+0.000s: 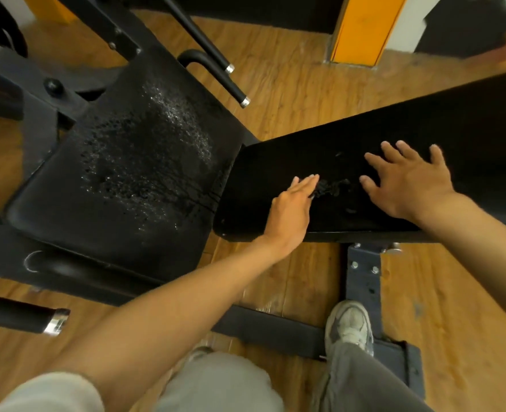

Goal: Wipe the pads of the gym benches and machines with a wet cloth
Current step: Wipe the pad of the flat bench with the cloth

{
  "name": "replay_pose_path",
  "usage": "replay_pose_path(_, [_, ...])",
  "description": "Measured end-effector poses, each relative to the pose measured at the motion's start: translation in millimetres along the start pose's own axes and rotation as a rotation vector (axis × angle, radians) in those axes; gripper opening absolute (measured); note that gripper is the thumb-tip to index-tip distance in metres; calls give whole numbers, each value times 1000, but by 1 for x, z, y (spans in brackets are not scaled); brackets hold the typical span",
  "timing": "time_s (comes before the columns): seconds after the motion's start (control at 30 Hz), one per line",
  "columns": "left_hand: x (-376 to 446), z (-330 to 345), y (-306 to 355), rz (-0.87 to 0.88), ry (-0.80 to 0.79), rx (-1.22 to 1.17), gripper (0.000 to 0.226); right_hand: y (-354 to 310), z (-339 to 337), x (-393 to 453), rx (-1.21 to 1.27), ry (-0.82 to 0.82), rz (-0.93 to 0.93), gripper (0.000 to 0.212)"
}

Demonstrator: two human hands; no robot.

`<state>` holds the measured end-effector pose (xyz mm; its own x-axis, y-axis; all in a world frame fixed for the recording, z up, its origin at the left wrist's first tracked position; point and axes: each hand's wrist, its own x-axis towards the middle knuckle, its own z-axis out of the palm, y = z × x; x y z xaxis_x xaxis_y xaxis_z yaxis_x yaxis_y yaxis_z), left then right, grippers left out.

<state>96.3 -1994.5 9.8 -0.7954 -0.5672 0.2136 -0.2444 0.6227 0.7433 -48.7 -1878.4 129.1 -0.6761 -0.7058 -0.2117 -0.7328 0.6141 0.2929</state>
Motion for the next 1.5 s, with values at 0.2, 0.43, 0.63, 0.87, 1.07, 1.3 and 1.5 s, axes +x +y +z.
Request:
replay_pose_path(0.2, [48, 30, 72, 57, -37, -42, 49, 58, -17, -34, -60, 10, 138, 58])
replay_pose_path(0.43, [36, 59, 165, 265, -95, -131, 52, 114, -13, -68, -7, 137, 241, 57])
replay_pose_path(0.63, [23, 38, 76, 99, -57, -143, 52, 134, -4, -77, 66, 263, 185, 58])
replay_pose_path(0.87, [79, 15, 33, -328, 41, 62, 43, 138, 9, -79, -1, 360, 162, 66])
replay_pose_path(1.07, [66, 46, 134, 254, -123, -121, 50, 147, 7, -80, 37, 366, 102, 68])
replay_pose_path(1.3, [70, 13, 19, -195, 32, -79, 46, 171, -1, -83, 32, 343, 136, 68])
replay_pose_path(1.5, [66, 42, 88, -72, 76, -41, 46, 179, -4, -81, 42, 361, 97, 74])
